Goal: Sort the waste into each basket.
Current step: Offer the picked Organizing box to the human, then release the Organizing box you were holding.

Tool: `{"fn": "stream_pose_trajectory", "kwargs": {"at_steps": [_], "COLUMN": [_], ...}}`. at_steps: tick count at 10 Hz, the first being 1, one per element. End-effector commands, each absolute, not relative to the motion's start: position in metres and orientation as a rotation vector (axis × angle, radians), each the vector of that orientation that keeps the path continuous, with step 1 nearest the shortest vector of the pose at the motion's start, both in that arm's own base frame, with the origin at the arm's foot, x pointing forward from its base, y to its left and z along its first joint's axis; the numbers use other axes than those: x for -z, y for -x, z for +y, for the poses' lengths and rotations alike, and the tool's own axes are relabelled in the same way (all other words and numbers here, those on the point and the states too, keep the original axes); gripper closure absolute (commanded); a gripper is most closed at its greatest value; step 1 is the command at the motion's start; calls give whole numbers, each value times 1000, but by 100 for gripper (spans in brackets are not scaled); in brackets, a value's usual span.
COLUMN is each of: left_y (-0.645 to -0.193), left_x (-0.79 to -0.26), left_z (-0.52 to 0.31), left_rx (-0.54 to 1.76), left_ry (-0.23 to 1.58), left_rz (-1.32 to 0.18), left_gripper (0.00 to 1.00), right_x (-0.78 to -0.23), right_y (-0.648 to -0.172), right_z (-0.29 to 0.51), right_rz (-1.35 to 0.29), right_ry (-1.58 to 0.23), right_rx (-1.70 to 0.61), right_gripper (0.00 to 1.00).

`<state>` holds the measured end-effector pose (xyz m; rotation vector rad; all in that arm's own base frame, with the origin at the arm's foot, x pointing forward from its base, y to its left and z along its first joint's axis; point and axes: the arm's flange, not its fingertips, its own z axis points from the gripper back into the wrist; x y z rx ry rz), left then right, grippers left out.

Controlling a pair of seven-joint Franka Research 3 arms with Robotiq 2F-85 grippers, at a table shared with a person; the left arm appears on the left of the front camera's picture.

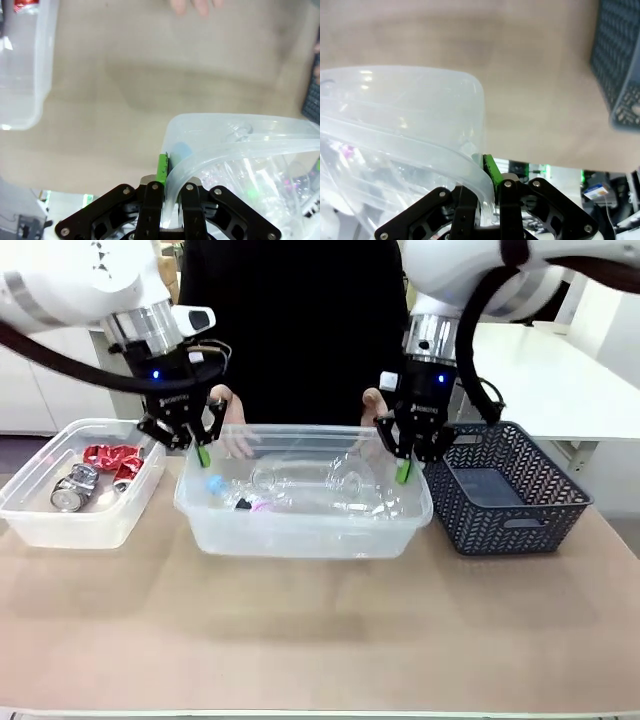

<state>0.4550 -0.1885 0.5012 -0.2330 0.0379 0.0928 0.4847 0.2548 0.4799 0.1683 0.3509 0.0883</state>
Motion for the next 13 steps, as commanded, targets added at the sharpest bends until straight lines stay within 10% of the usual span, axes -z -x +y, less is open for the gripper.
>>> {"fn": "stream_pose_trajectory", "kwargs": {"at_steps": [1,13], "left_y": [-516,-544], "left_x": [-502,-465], "left_z": [-180,-166], "left_rx": [-126,-160], "left_ry": [241,264], "left_rz": [115,149], "left_gripper": [94,94], "right_x": [-481,-440], "right_y": [-563,-583], "right_z": [264,263], "right_rz": [446,450], "right_ry": [-195,-225], "right_rx": [-129,-99], "right_gripper": [95,95]}}
